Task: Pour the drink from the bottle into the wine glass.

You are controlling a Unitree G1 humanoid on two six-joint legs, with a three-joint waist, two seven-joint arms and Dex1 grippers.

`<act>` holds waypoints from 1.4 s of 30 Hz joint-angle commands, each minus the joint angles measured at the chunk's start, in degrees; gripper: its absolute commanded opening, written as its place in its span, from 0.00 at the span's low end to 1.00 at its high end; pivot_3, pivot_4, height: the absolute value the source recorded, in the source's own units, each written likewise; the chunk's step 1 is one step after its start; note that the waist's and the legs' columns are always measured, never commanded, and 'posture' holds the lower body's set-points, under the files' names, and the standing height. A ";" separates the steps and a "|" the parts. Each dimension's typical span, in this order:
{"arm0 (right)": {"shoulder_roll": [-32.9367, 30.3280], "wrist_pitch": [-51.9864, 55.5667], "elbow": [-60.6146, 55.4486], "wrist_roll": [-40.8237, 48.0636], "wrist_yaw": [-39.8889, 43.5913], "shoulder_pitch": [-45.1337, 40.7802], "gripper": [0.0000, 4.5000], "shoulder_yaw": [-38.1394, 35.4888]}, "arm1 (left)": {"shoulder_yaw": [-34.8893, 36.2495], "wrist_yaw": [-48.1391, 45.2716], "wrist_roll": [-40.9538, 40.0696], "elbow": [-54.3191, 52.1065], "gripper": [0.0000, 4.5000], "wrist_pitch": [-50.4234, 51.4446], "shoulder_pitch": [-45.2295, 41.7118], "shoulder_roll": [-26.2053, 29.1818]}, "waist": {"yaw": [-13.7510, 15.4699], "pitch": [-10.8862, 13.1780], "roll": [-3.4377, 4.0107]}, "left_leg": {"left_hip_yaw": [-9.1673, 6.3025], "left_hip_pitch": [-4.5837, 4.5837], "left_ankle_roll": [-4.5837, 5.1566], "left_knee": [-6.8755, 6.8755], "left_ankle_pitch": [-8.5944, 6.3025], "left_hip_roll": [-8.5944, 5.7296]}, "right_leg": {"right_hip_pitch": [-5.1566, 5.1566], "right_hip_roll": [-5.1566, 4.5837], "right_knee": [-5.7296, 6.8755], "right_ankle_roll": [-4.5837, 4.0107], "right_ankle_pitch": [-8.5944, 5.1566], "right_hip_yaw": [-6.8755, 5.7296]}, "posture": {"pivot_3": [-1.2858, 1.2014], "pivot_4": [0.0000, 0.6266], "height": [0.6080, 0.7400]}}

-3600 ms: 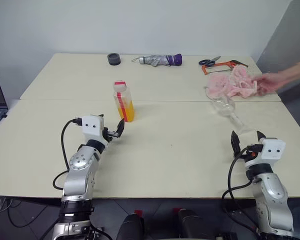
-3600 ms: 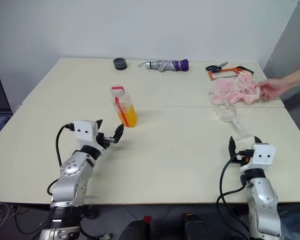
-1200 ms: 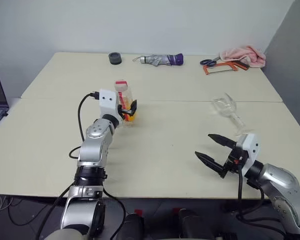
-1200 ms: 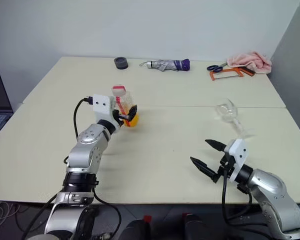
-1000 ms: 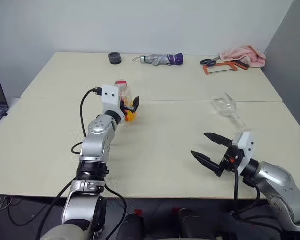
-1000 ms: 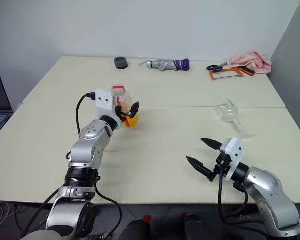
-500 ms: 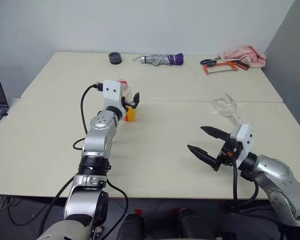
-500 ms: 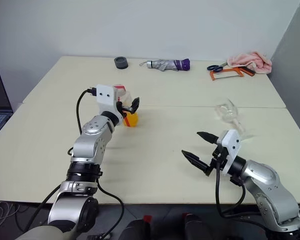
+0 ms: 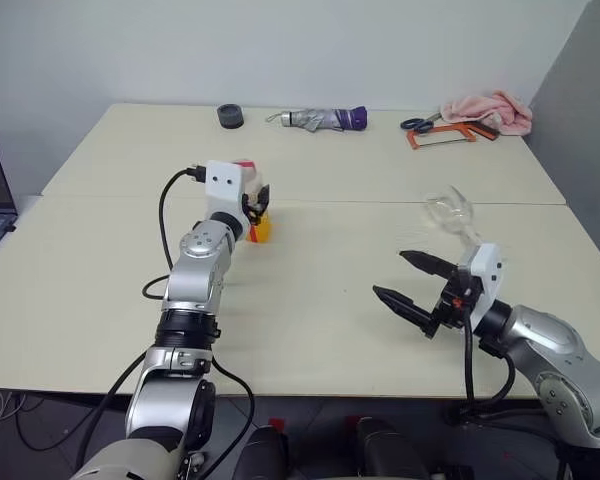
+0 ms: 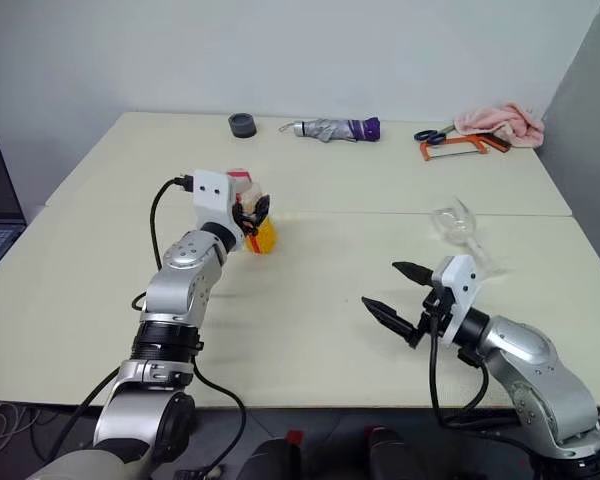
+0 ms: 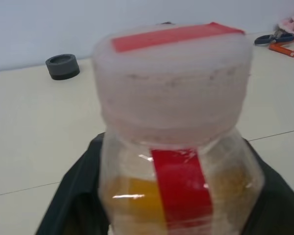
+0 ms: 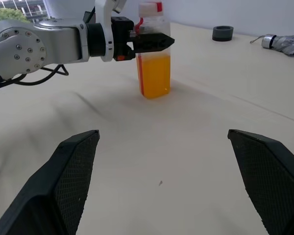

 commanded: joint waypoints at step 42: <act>-1.96 20.92 -15.42 12.21 -22.71 -13.11 1.00 -2.52 | -17.23 -63.59 -13.91 1.80 0.41 -8.44 -6.96 -1.26 | -0.09 0.04 0.07 | -0.34 -0.25 0.02 0.03 0.02 -0.13 | 0.01 -0.07 -0.04 -0.07 -0.04 -0.34 | 0.52 0.24 1.00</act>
